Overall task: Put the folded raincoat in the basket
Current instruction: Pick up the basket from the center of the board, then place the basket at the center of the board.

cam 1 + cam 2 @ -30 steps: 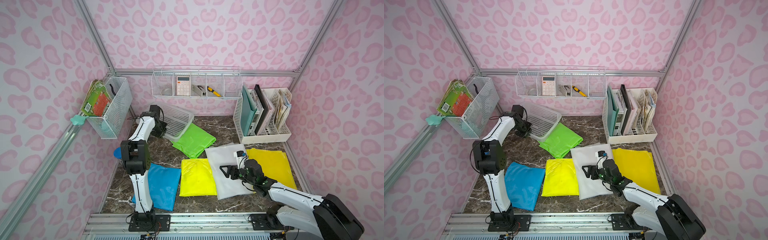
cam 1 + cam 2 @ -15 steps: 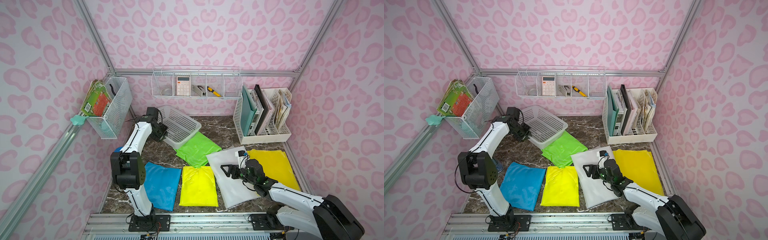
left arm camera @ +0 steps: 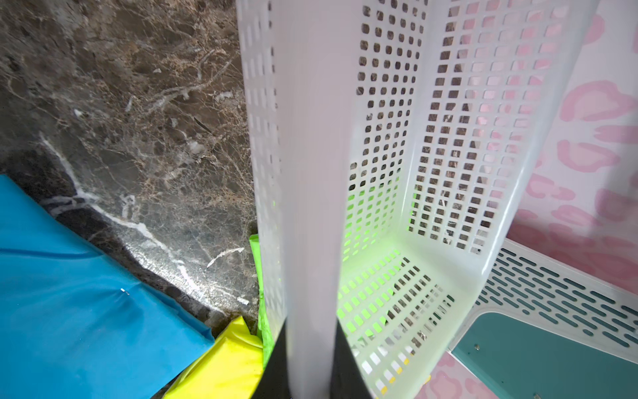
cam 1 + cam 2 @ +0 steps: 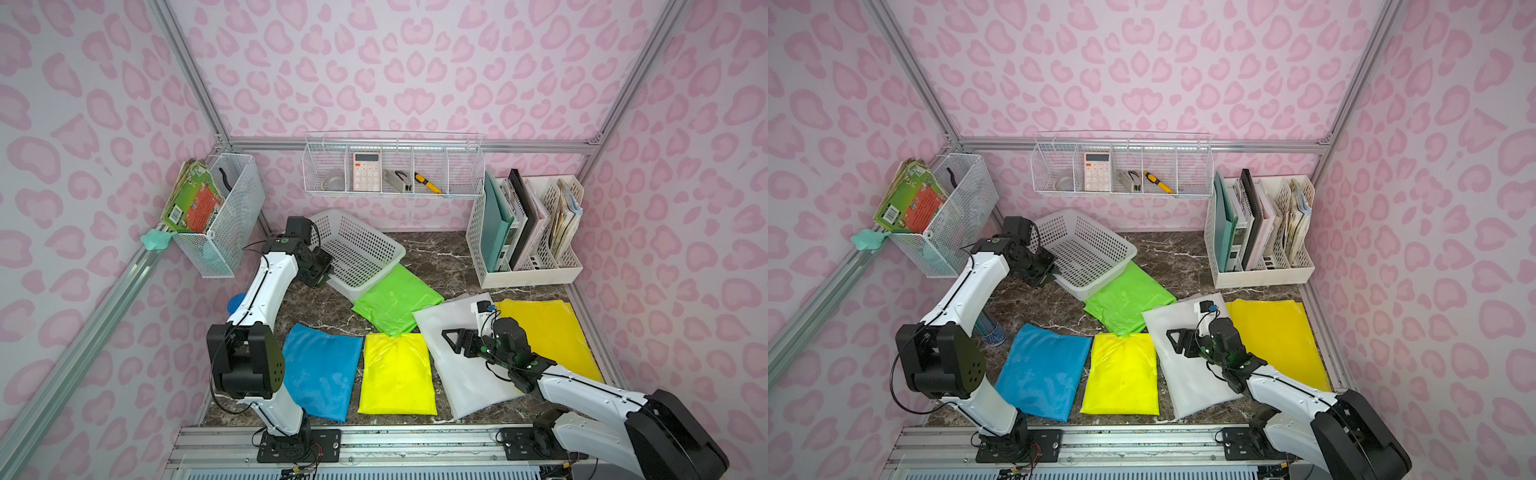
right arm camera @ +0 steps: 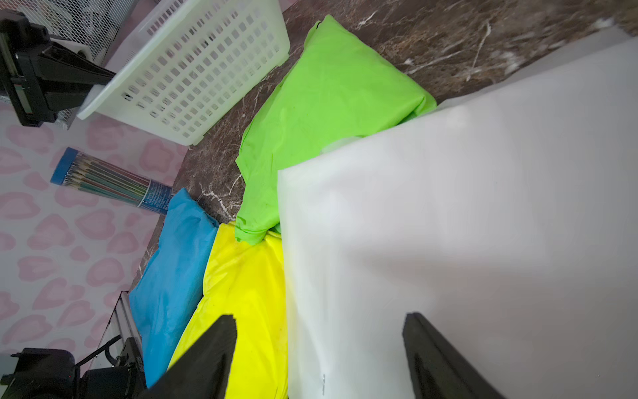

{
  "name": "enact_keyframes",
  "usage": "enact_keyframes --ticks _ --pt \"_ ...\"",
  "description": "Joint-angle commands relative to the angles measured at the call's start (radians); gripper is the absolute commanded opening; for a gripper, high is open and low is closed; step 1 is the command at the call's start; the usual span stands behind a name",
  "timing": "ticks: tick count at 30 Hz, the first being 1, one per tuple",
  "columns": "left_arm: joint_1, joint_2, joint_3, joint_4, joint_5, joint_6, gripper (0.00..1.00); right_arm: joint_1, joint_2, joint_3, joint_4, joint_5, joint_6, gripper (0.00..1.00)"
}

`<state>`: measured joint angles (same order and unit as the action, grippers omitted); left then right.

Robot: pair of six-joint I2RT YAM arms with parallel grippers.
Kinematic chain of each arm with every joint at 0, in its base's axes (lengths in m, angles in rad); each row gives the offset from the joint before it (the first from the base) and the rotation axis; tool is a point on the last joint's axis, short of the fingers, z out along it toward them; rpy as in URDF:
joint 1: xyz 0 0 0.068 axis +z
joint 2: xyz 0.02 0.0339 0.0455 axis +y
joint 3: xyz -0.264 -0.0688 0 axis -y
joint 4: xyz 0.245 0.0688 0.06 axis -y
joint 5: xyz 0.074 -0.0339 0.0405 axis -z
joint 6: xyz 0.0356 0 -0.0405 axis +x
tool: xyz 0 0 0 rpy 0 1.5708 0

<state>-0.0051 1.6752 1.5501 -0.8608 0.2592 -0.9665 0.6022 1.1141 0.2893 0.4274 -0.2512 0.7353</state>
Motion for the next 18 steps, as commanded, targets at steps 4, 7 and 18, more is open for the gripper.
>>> enact_keyframes --ticks 4,7,18 --pt "-0.010 -0.114 -0.080 0.074 0.071 -0.035 0.00 0.002 0.006 0.002 0.017 -0.010 -0.002 0.79" --pt "-0.026 -0.183 -0.165 0.096 0.108 -0.056 0.00 0.002 0.010 0.004 0.017 -0.010 -0.002 0.79" --pt "-0.240 -0.476 -0.455 0.147 0.072 -0.175 0.02 -0.002 0.007 0.002 0.019 -0.008 0.003 0.80"
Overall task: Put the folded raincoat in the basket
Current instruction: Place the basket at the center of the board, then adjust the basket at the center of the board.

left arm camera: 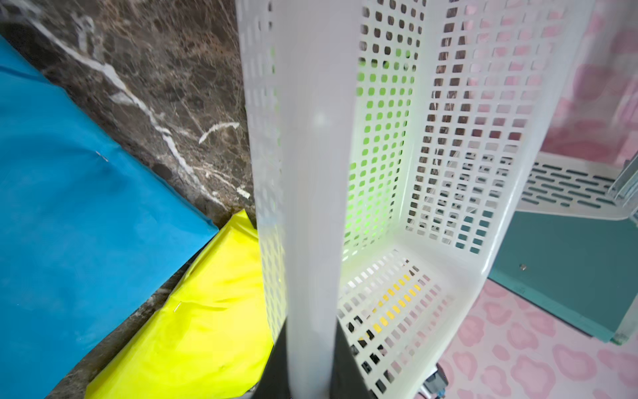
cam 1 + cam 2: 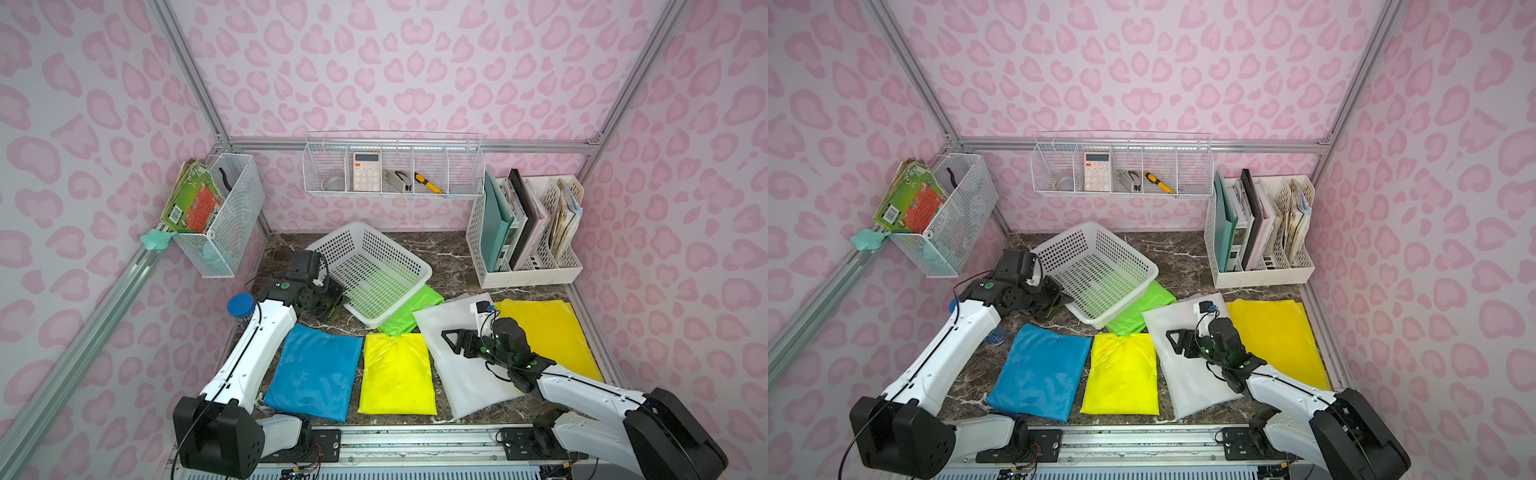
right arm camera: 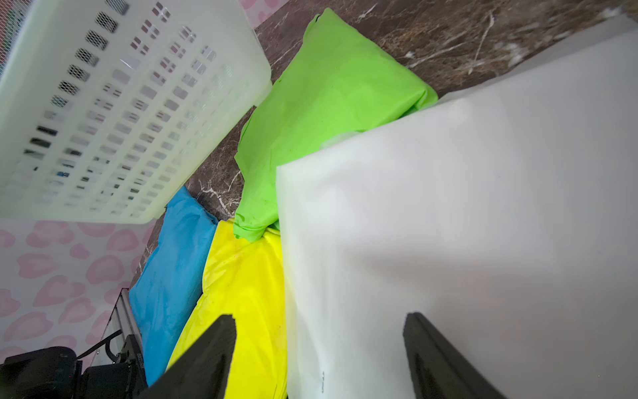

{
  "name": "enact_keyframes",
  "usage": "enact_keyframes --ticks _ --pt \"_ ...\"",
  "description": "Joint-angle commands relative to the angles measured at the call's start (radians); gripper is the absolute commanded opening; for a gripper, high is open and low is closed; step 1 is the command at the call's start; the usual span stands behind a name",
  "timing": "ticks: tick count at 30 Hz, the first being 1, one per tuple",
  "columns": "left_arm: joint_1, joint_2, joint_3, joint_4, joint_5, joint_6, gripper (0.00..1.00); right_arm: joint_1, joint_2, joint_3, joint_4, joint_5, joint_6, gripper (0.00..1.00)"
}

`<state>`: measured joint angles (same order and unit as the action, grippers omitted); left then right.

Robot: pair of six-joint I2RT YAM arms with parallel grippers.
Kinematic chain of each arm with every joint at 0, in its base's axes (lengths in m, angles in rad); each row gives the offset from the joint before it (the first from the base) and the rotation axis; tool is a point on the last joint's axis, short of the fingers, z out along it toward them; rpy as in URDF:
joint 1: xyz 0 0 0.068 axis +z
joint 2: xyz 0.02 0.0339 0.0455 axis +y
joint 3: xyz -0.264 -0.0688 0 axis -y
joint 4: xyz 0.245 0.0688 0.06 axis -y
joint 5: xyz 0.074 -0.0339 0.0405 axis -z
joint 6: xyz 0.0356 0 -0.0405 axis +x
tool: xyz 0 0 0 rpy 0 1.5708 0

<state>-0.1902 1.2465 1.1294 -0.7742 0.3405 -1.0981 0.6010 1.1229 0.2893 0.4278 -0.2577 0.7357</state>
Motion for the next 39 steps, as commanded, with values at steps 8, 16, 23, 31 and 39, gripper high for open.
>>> enact_keyframes --ticks 8,16,23,31,39 --pt "-0.280 -0.175 -0.132 -0.019 -0.135 -0.090 0.52 -0.005 -0.037 -0.023 0.023 0.019 0.019 0.81" --pt "-0.307 -0.203 0.012 -0.300 -0.233 0.091 0.63 -0.089 -0.133 -0.067 0.006 -0.002 0.062 0.93" --pt "-0.307 -0.289 0.045 -0.307 -0.305 0.283 0.73 -0.068 -0.340 0.028 -0.265 0.010 0.099 0.94" --pt "-0.294 -0.319 0.056 -0.276 -0.363 0.365 0.79 0.227 -0.291 0.153 -0.398 0.173 0.350 0.90" --pt "-0.290 -0.319 0.011 -0.290 -0.359 0.377 0.77 0.290 0.053 0.350 -0.430 0.147 0.414 0.69"
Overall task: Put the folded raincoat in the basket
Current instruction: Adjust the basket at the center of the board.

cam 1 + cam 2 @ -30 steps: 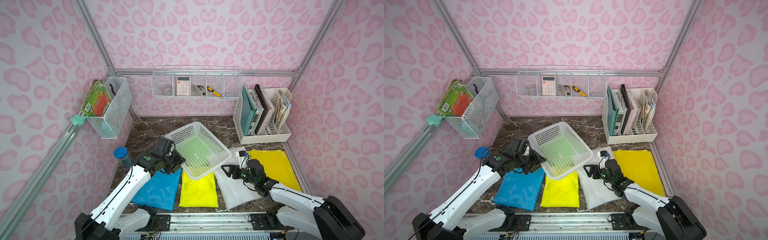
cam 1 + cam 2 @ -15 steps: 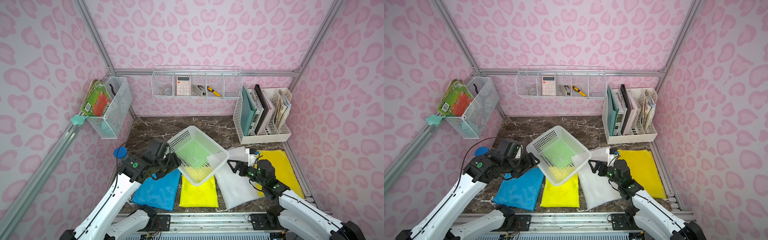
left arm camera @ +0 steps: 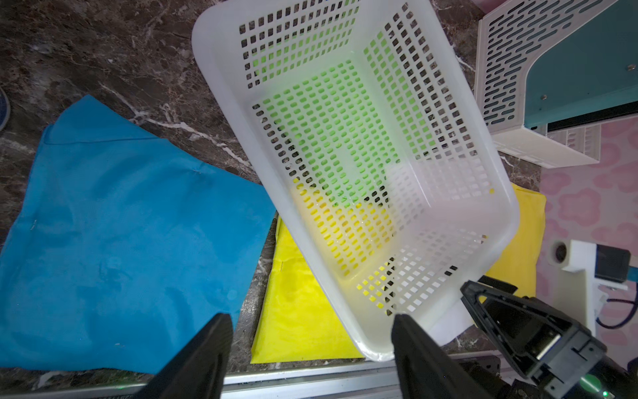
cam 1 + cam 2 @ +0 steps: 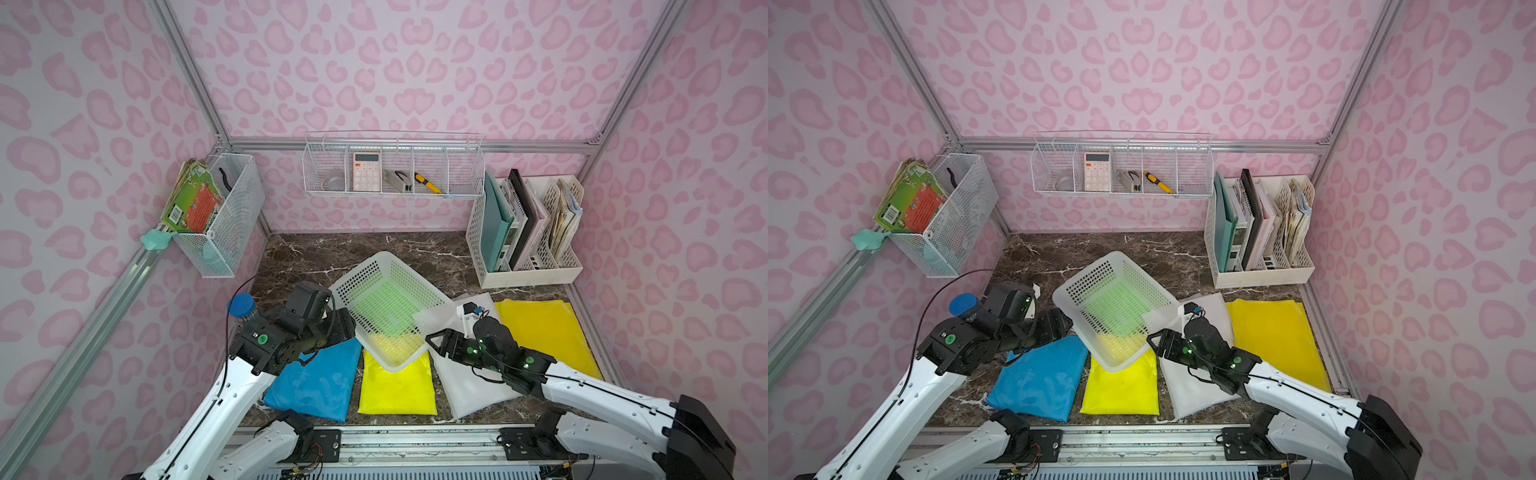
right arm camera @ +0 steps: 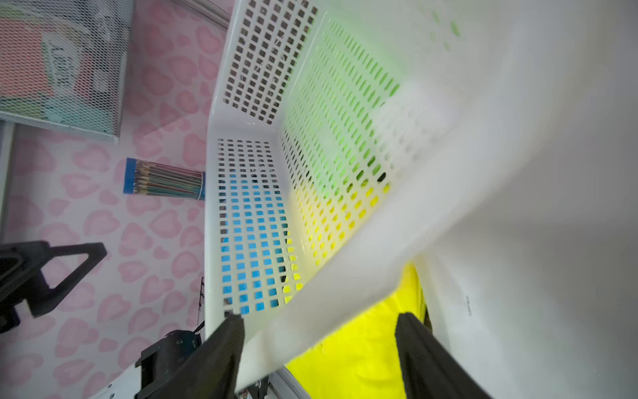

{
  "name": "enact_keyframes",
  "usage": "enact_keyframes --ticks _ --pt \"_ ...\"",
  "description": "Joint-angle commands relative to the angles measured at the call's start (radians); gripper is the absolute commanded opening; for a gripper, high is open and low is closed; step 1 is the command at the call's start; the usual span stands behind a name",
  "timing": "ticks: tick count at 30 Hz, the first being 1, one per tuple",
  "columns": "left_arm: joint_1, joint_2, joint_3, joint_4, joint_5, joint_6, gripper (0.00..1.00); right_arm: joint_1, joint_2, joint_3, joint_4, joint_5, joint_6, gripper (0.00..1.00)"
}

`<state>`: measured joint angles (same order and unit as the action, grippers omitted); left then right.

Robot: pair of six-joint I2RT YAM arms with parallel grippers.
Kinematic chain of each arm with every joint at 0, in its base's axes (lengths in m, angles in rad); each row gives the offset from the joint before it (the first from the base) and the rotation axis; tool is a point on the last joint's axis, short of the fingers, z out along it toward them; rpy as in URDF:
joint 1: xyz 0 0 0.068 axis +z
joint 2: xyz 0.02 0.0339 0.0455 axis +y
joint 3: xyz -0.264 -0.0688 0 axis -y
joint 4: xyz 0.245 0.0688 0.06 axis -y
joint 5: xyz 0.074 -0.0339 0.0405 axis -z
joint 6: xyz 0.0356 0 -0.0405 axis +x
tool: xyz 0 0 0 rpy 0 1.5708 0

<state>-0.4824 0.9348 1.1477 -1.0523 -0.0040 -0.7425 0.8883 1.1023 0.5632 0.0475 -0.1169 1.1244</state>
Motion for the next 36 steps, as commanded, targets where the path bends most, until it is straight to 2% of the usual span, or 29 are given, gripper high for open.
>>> enact_keyframes --ticks 1,5,9,11,16,19,21,22,27,36 --pt "0.002 -0.015 -0.013 -0.020 -0.021 0.019 0.77 -0.003 0.113 0.129 -0.104 -0.003 -0.003 0.65" --pt "0.003 -0.054 -0.022 -0.043 -0.045 0.025 0.78 -0.066 0.215 0.253 -0.256 -0.049 -0.109 0.52" --pt "0.006 -0.071 -0.001 -0.068 -0.084 0.041 0.78 -0.217 0.271 0.227 -0.252 -0.249 -0.187 0.28" --pt "0.008 -0.067 0.020 -0.079 -0.091 0.059 0.78 -0.251 0.301 0.239 -0.273 -0.274 -0.243 0.25" --pt "0.010 -0.054 0.051 -0.105 -0.110 0.083 0.78 -0.260 0.340 0.324 -0.361 -0.283 -0.330 0.25" --pt "0.015 -0.057 0.044 -0.097 -0.116 0.084 0.78 -0.285 0.364 0.390 -0.412 -0.293 -0.378 0.15" --pt "0.020 -0.055 0.046 -0.094 -0.119 0.086 0.78 -0.319 0.380 0.433 -0.439 -0.323 -0.409 0.03" --pt "0.023 -0.053 0.048 -0.092 -0.119 0.088 0.78 -0.332 0.387 0.451 -0.446 -0.340 -0.420 0.00" --pt "0.035 -0.049 0.058 -0.087 -0.104 0.093 0.78 -0.361 0.466 0.560 -0.522 -0.414 -0.487 0.00" --pt "0.038 -0.062 0.012 -0.067 0.000 0.086 0.78 -0.356 0.569 0.586 -0.419 -0.468 -0.434 0.00"
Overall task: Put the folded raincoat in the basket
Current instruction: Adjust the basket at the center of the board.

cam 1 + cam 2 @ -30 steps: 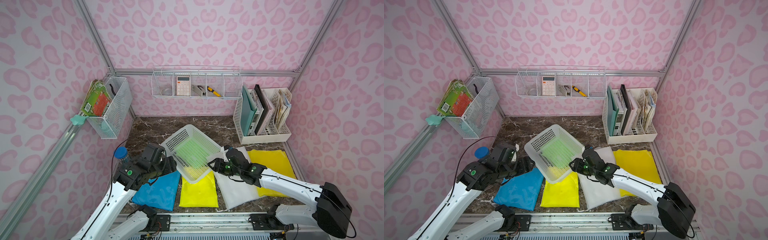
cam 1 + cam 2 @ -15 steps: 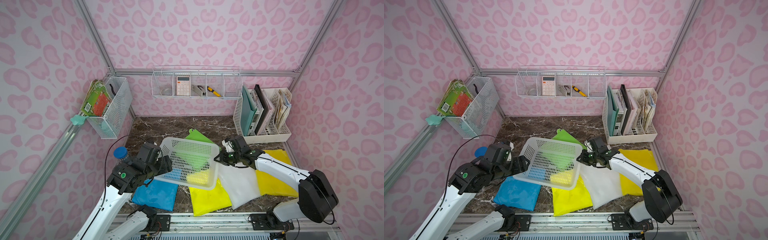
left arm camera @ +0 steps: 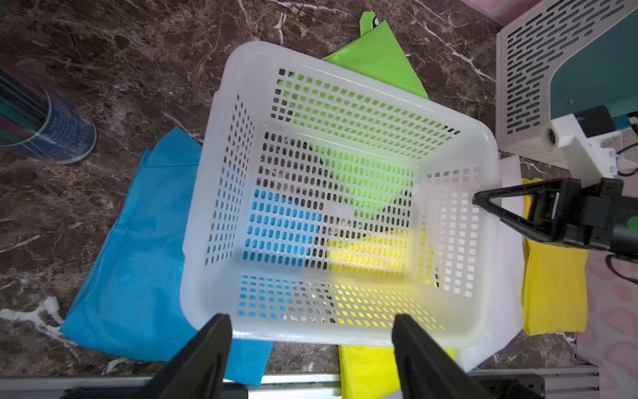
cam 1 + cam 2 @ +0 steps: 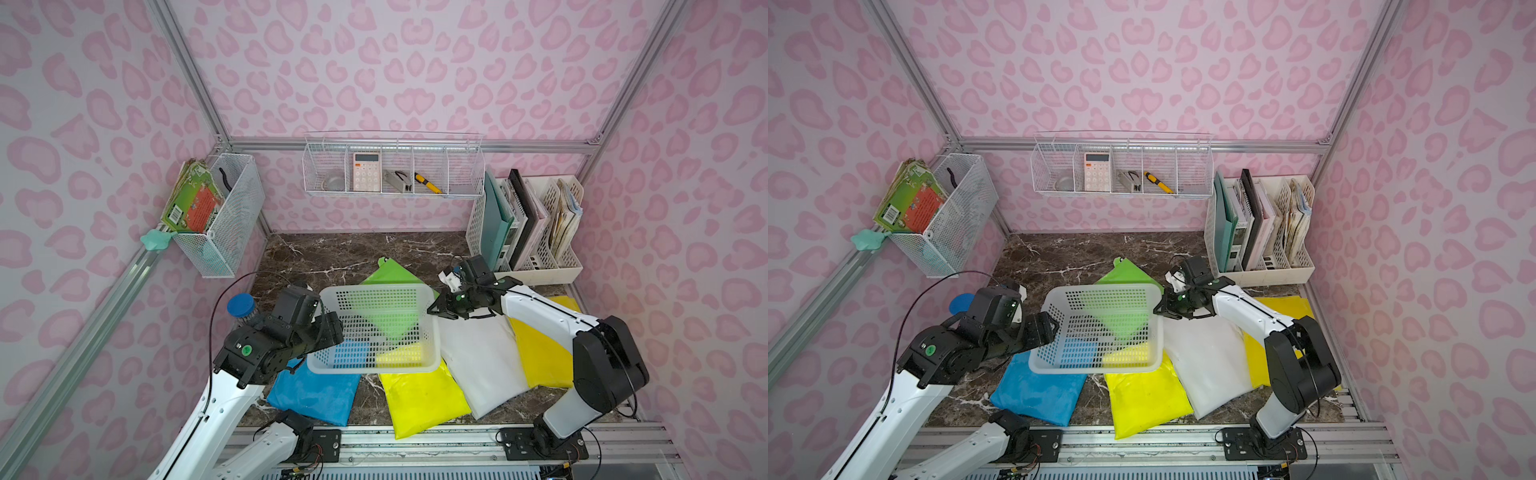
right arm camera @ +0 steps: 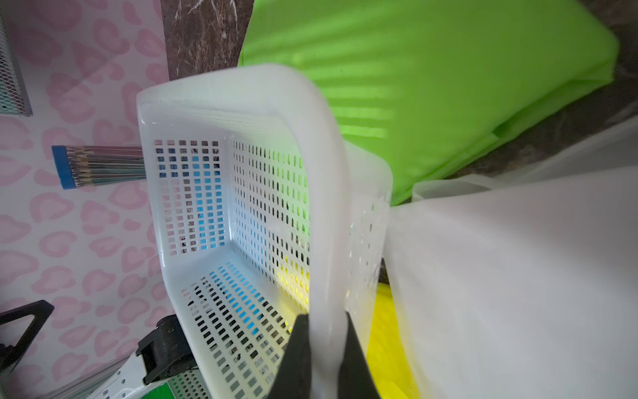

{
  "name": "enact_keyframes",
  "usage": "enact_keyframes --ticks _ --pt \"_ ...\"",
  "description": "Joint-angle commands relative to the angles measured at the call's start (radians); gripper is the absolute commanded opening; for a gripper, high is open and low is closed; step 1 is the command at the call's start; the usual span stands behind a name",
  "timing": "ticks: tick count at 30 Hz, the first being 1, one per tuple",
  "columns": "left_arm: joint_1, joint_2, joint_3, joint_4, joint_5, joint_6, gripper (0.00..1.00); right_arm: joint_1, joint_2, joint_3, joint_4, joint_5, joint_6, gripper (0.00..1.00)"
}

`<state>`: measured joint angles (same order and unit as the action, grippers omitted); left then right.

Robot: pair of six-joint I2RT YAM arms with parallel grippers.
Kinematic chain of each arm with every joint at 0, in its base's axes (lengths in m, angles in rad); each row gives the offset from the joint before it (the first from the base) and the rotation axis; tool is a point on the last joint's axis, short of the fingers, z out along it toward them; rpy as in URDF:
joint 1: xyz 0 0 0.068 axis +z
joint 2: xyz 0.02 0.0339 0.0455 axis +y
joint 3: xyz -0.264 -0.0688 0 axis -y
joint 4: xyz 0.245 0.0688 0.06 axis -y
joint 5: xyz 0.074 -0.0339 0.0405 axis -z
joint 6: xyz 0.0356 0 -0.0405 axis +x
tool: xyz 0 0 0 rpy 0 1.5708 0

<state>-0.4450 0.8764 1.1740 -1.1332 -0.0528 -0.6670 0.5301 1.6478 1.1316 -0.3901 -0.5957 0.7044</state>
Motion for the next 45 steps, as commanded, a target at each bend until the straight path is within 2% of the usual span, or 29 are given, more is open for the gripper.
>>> enact_keyframes --ticks 1,7,10,14,16,25,33,45 --pt "0.000 -0.005 -0.021 0.012 0.050 0.006 0.78 0.002 0.034 0.031 0.020 0.015 -0.014 0.00" --pt "0.000 -0.040 -0.068 -0.003 0.052 -0.023 0.78 0.009 0.038 0.047 0.027 0.053 -0.021 0.00" --pt "0.000 -0.067 -0.089 0.005 0.051 -0.029 0.78 0.016 0.001 -0.030 0.138 0.072 0.005 0.00" --pt "0.002 -0.064 -0.091 0.000 0.048 -0.032 0.78 0.041 -0.009 -0.096 0.244 0.174 -0.024 0.00" --pt "0.002 -0.057 -0.082 -0.007 0.047 -0.031 0.78 0.038 -0.001 -0.110 0.286 0.185 -0.030 0.00" --pt "0.002 -0.057 -0.064 -0.024 0.030 -0.025 0.78 0.038 0.048 0.007 0.231 0.318 -0.096 0.00" --pt "0.003 -0.050 -0.069 -0.022 0.019 -0.026 0.78 0.042 0.057 0.013 0.277 0.414 -0.046 0.00" --pt "0.008 -0.053 -0.095 -0.005 0.015 -0.030 0.78 0.124 0.037 0.011 0.335 0.619 0.009 0.00"
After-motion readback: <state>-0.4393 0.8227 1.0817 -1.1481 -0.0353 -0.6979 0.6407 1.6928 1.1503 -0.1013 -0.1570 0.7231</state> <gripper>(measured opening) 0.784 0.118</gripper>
